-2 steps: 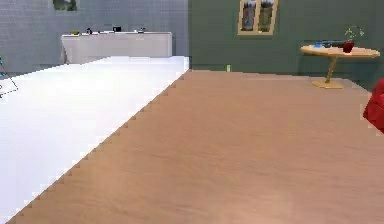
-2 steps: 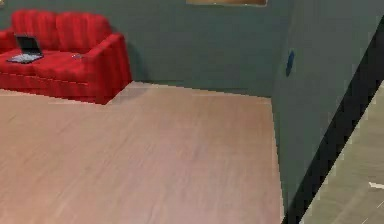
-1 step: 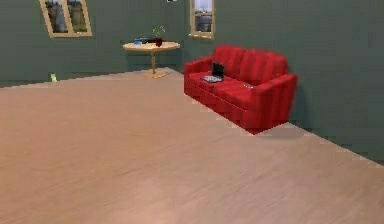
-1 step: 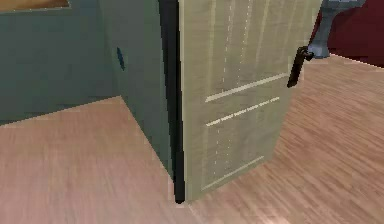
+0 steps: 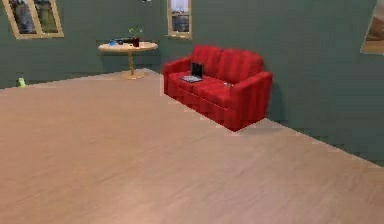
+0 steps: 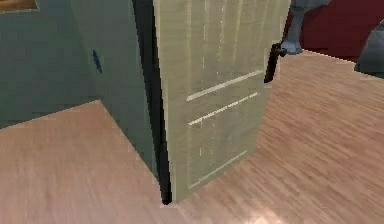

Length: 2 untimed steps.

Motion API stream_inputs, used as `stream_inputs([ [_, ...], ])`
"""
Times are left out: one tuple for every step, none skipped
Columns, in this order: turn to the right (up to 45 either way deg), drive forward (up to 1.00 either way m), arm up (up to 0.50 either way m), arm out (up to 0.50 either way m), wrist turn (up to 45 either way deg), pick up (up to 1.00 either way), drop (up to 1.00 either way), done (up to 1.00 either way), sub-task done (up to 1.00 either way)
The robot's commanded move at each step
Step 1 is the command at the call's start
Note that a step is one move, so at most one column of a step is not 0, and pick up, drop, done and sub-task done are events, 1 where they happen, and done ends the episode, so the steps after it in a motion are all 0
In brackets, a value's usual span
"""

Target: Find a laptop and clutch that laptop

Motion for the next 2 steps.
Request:
stream_inputs([
  [0.0,1.00,0.00,0.00,0.0,0.00,0.00,0.00,0.00],
  [0.0,1.00,0.00,0.00,0.0,0.00,0.00,0.00,0.00],
])
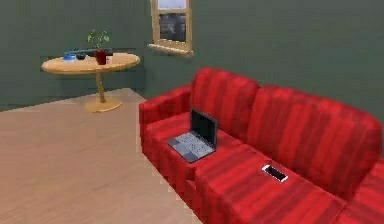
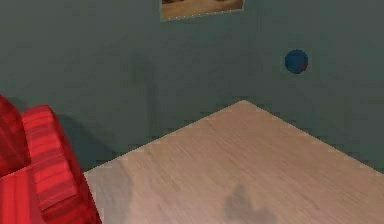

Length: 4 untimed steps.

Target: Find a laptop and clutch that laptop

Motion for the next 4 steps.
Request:
stream_inputs([
  [6.0,0.00,0.00,0.00,0.0,0.00,0.00,0.00,0.00],
  [0.0,0.20,0.00,0.00,0.0,0.00,0.00,0.00,0.00],
  [-45.0,0.00,0.00,0.00,0.0,0.00,0.00,0.00,0.00],
  [-45.0,0.00,0.00,0.00,0.0,0.00,0.00,0.00,0.00],
])
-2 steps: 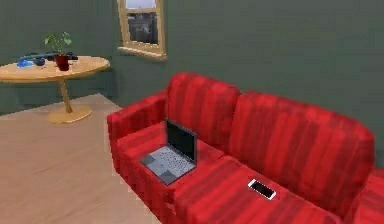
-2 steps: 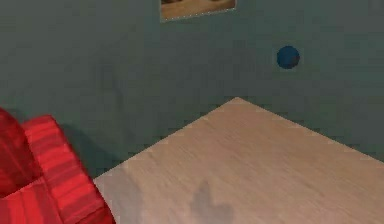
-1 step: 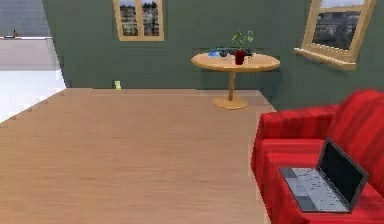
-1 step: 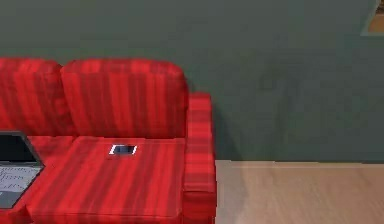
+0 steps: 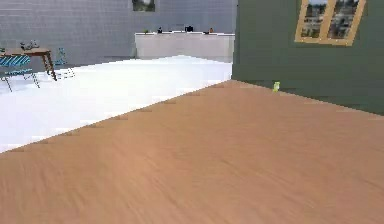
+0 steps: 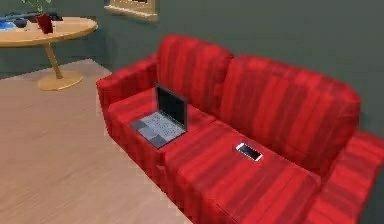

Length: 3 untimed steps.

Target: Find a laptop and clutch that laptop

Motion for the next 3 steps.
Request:
stream_inputs([
  [45.0,0.00,0.00,0.00,0.0,0.00,0.00,0.00,0.00],
  [21.0,0.00,0.00,0.00,0.0,0.00,0.00,0.00,0.00],
  [0.0,0.50,0.00,0.00,0.0,0.00,0.00,0.00,0.00],
])
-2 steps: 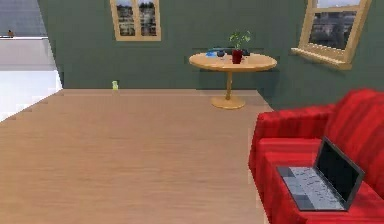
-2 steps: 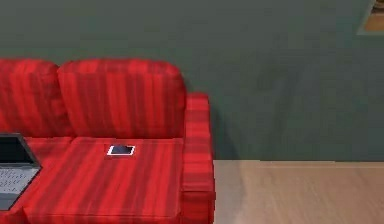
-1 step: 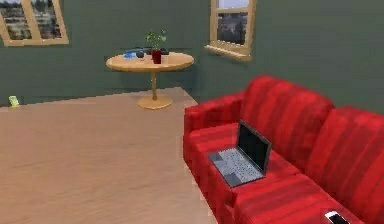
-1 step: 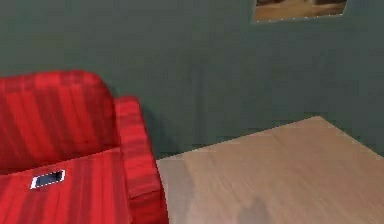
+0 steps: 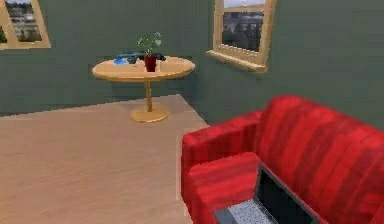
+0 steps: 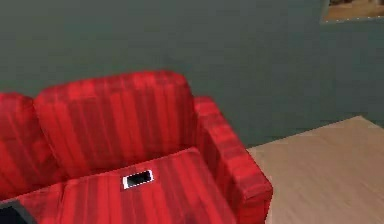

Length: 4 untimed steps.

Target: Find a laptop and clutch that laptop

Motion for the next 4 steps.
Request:
stream_inputs([
  [-45.0,0.00,0.00,0.00,0.0,0.00,0.00,0.00,0.00],
  [-18.0,0.00,0.00,0.00,0.0,0.00,0.00,0.00,0.00],
  [0.0,0.00,0.50,0.00,0.0,0.00,0.00,0.00,0.00],
  [0.0,0.00,0.08,0.00,0.0,0.00,0.00,0.00,0.00],
])
